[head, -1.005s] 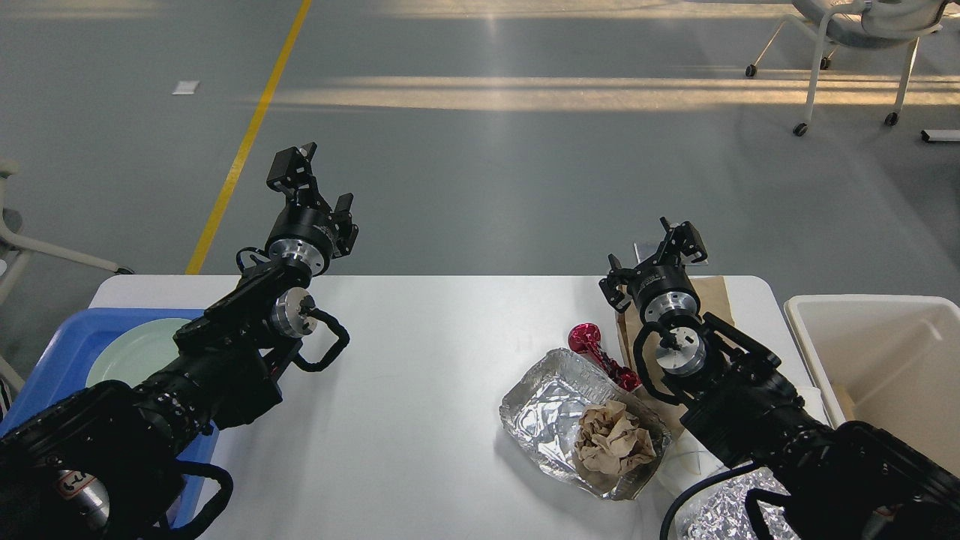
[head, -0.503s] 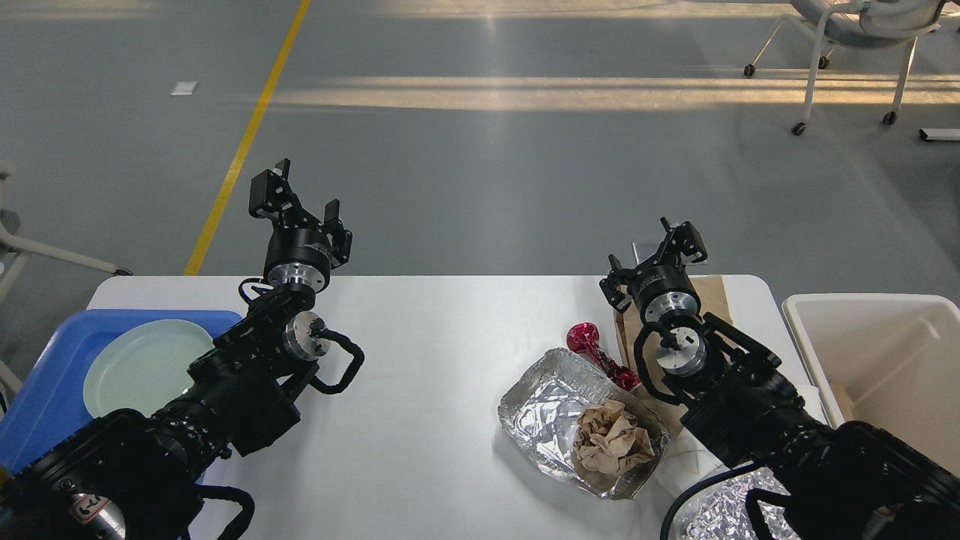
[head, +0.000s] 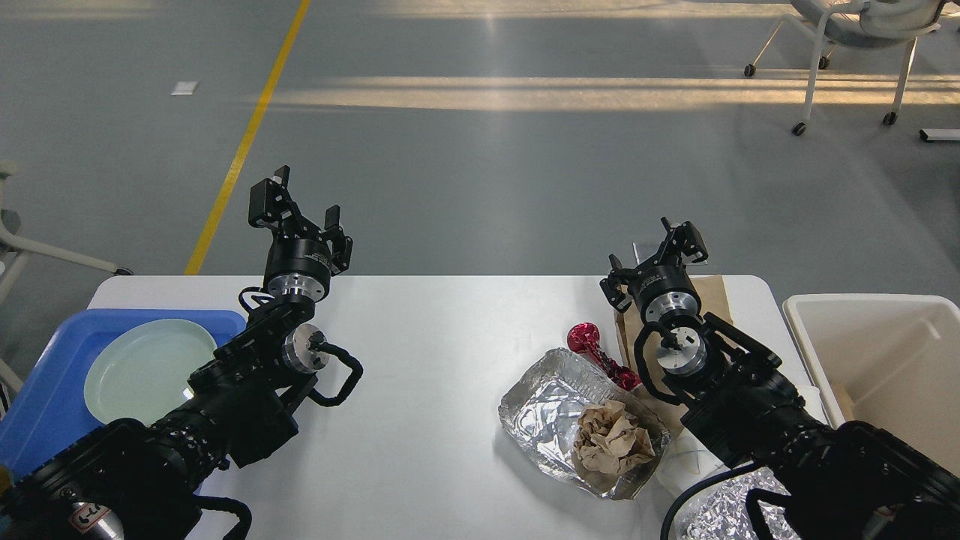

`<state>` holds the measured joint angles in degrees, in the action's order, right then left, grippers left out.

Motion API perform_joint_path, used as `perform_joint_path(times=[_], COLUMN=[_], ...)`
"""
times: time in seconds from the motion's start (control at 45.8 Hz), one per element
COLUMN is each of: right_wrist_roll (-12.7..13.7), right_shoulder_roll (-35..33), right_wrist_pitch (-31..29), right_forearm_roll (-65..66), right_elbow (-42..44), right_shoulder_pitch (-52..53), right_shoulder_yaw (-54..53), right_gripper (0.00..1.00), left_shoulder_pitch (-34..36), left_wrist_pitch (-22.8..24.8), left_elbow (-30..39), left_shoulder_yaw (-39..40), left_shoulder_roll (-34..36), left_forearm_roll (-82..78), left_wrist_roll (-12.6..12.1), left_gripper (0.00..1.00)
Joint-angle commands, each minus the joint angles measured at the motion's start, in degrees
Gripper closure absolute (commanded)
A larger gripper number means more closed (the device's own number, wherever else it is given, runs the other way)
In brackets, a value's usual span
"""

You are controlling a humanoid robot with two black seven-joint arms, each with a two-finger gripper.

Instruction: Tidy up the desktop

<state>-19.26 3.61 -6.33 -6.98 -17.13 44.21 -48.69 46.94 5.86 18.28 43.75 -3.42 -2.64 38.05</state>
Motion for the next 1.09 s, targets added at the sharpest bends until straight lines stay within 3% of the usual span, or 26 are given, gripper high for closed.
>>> perform_joint_path(times=[0.0,1.071], right_wrist_roll=[-0.08,0.01], right_shoulder_roll=[-0.01,-0.01], right_wrist_pitch=[0.0,0.0], right_forearm_roll=[0.03,0.03], right_elbow=[-0.01,-0.01], right_shoulder_pitch=[0.0,0.0], right_shoulder_yaw=[0.0,0.0], right_gripper=[0.0,0.0], left_shoulder_pitch=[-0.01,-0.09], left_wrist_pitch=[0.03,0.03], left_elbow=[0.01,0.18], left_shoulder_yaw=[0.02,0.02], left_shoulder_roll=[0.0,0.0], left_forearm_roll=[0.0,0.0], left_wrist_roll=[0.01,0.01], left_gripper=[0.01,0.01])
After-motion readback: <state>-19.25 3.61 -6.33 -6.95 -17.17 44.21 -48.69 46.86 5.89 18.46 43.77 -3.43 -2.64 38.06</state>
